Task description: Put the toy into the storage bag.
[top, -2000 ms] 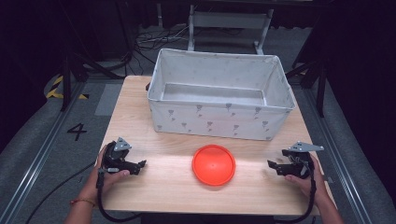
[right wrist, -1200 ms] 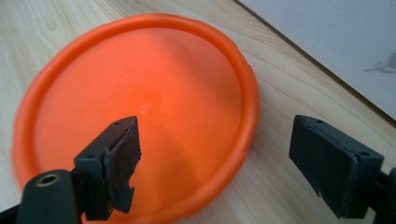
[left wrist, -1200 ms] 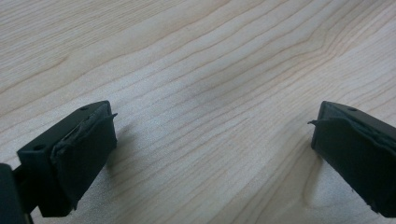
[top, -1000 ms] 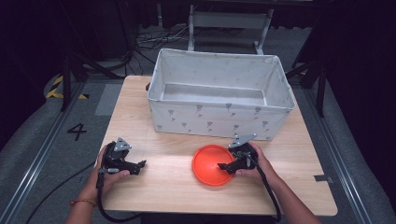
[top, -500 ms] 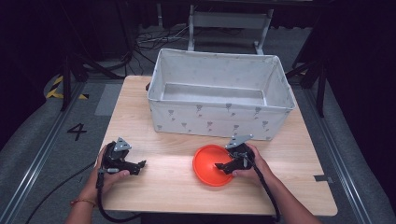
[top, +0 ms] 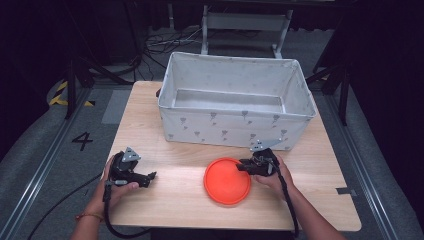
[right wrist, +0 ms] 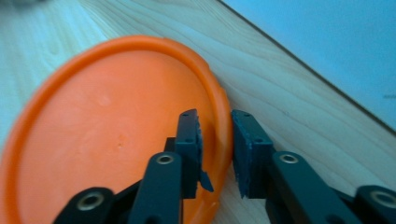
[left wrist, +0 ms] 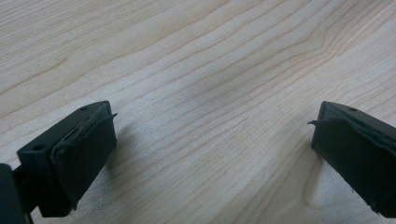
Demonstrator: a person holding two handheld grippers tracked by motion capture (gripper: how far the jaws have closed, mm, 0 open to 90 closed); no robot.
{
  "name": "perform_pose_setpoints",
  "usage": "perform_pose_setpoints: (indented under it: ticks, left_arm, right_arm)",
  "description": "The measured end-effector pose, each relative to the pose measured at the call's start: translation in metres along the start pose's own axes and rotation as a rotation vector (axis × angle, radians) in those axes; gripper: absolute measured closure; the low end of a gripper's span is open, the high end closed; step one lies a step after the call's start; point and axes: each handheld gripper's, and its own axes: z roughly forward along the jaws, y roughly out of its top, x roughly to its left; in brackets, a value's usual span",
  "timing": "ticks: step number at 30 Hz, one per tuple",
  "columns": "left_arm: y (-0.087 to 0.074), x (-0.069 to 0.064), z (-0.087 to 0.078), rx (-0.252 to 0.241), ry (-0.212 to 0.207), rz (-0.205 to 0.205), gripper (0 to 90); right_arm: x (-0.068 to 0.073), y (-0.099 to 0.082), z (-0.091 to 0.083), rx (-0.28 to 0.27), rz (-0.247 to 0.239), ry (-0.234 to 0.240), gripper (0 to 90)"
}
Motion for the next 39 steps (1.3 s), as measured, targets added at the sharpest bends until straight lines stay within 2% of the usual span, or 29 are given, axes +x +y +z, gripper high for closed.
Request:
perform_pose_setpoints:
  ticks: [4,7,8,10,11,13,15,16,18,21,23,25,28,31,35,39]
  left_arm:
    - [0.000,0.000,0.000,0.001,-0.001,0.000,0.3]
    - [0.000,0.000,0.000,0.000,0.001,0.000,0.4]
    - [0.000,0.000,0.000,0.001,-0.001,0.001,0.3]
    - [0.000,0.000,0.000,0.003,-0.005,-0.002,0.3]
    - [0.000,0.000,0.000,0.000,-0.002,0.002,0.3]
    - [0.000,0.000,0.000,0.000,-0.001,0.001,0.3]
    - [0.000,0.000,0.000,0.000,-0.001,0.001,0.3]
    - [0.000,0.000,0.000,0.000,0.002,0.002,0.4]
    - [0.000,0.000,0.000,0.000,0.002,-0.003,0.3]
    - [0.000,0.000,0.000,0.000,0.004,-0.003,0.2]
    - [0.000,-0.001,0.000,0.003,0.000,-0.007,0.4]
    - [0.000,0.000,0.000,0.001,0.003,-0.003,0.3]
    - [0.000,0.000,0.000,0.000,0.004,-0.005,0.4]
    - [0.000,0.000,0.000,0.000,0.005,-0.004,0.4]
    - [0.000,0.000,0.000,0.003,-0.001,-0.006,0.3]
    - [0.000,0.000,0.001,0.000,-0.008,-0.004,0.1]
  right_arm:
    - [0.005,0.003,-0.008,-0.016,-0.024,0.012,79.0]
    - [0.011,0.009,-0.022,-0.048,-0.057,0.027,82.2]
    - [0.014,0.011,-0.028,-0.061,-0.074,0.033,82.3]
    - [0.023,0.016,-0.037,-0.063,-0.139,0.000,82.4]
    - [0.028,0.017,-0.041,-0.070,-0.160,0.001,82.4]
    - [0.031,0.018,-0.045,-0.075,-0.164,0.014,82.4]
    - [0.038,0.020,-0.052,-0.068,-0.213,0.002,82.4]
    - [0.040,0.021,-0.054,-0.067,-0.224,0.001,82.4]
    - [0.040,0.024,-0.060,-0.071,-0.213,0.036,82.4]
    - [0.045,0.029,-0.067,-0.062,-0.256,0.009,82.5]
    - [0.048,0.034,-0.074,-0.061,-0.271,0.022,82.5]
    - [0.051,0.036,-0.079,-0.049,-0.310,0.001,82.5]
    - [0.054,0.039,-0.089,-0.041,-0.315,0.011,82.6]
    - [0.060,0.043,-0.098,-0.026,-0.367,-0.030,82.6]
    - [0.060,0.048,-0.110,-0.016,-0.384,-0.044,82.6]
    - [0.058,0.054,-0.124,-0.010,-0.401,-0.094,82.6]
